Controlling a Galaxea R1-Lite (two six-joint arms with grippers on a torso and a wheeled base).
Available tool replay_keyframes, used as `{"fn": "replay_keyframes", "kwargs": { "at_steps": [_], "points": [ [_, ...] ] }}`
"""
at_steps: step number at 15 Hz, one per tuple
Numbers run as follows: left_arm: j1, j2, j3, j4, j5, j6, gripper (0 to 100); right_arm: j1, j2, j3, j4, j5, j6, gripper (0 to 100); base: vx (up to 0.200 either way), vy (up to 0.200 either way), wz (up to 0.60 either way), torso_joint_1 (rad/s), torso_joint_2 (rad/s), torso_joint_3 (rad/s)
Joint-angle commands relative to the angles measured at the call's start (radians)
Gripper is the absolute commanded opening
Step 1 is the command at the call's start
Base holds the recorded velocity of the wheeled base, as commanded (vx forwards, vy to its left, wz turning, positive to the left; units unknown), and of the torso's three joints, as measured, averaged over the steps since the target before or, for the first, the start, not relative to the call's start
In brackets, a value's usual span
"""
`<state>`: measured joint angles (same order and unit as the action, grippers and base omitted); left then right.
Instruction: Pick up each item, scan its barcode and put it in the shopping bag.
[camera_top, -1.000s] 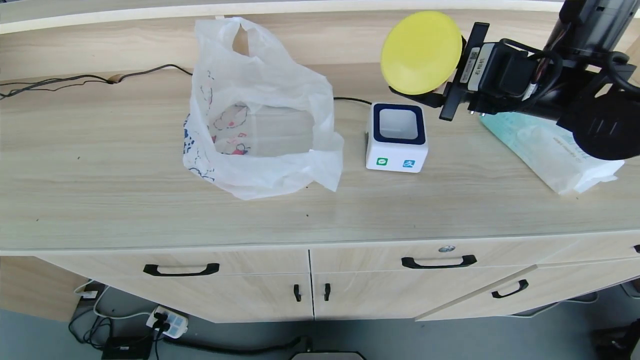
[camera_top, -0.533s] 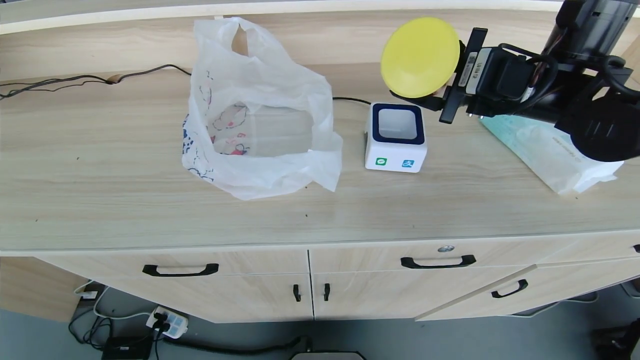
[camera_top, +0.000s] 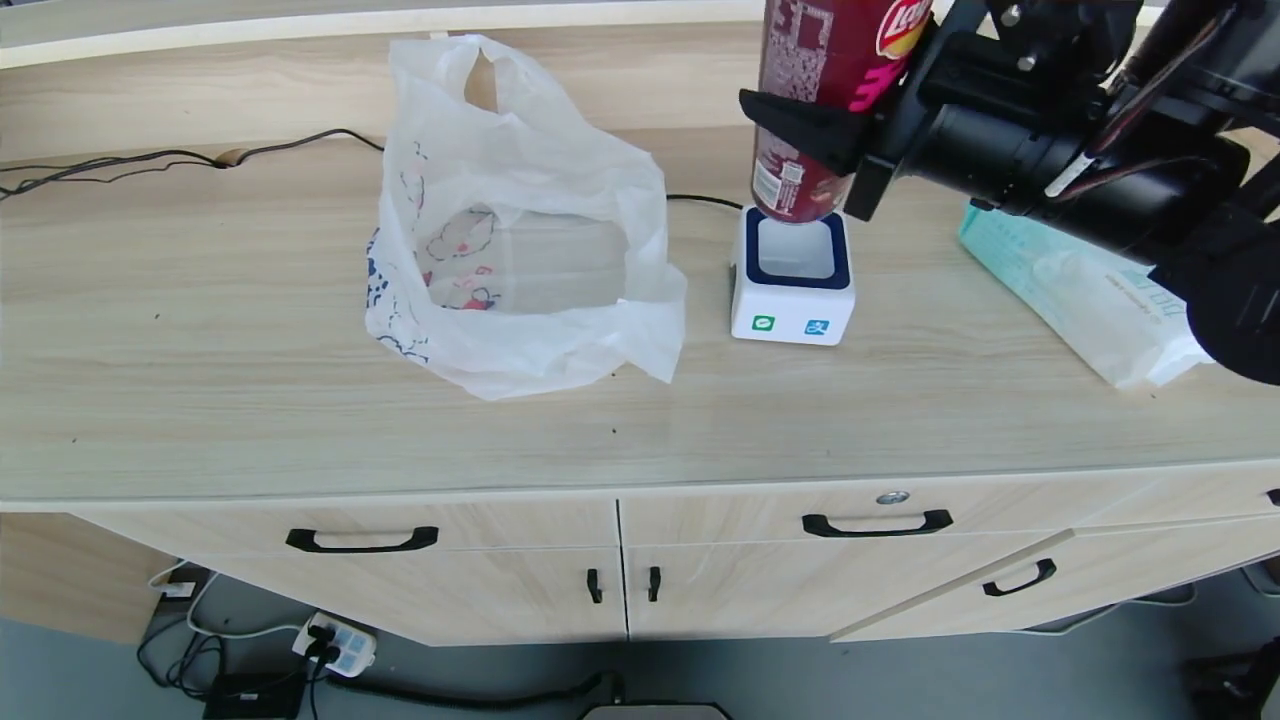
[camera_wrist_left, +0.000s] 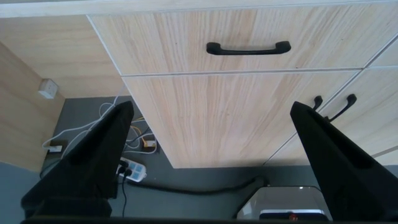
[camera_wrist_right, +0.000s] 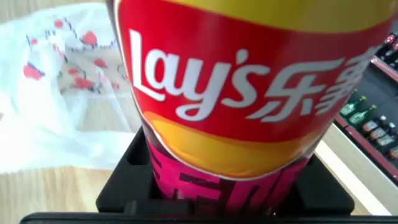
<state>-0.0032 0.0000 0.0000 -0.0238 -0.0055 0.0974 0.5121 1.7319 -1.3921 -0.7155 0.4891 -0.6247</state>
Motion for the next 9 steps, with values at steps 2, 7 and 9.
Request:
{"fn": "replay_keyframes", "kwargs": {
  "at_steps": [2, 7, 9],
  "points": [
    [0.000, 0.000, 0.000, 0.001, 0.001, -0.001, 100, 0.227, 0.075, 0.036, -0.278, -0.343, 0.364, 0, 0.000, 0.000, 0.00, 0.000, 0.00, 0.000],
    [0.000, 0.002, 0.000, 0.001, 0.001, -0.001, 100, 0.238, 0.156, -0.048, -0.305, -0.416, 0.464, 0, 0.000, 0.000, 0.00, 0.000, 0.00, 0.000],
    [0.000, 0.002, 0.000, -0.001, 0.001, 0.001, 100, 0.241, 0.178, -0.087, -0.298, -0.419, 0.482, 0, 0.000, 0.000, 0.00, 0.000, 0.00, 0.000]
  ]
}}
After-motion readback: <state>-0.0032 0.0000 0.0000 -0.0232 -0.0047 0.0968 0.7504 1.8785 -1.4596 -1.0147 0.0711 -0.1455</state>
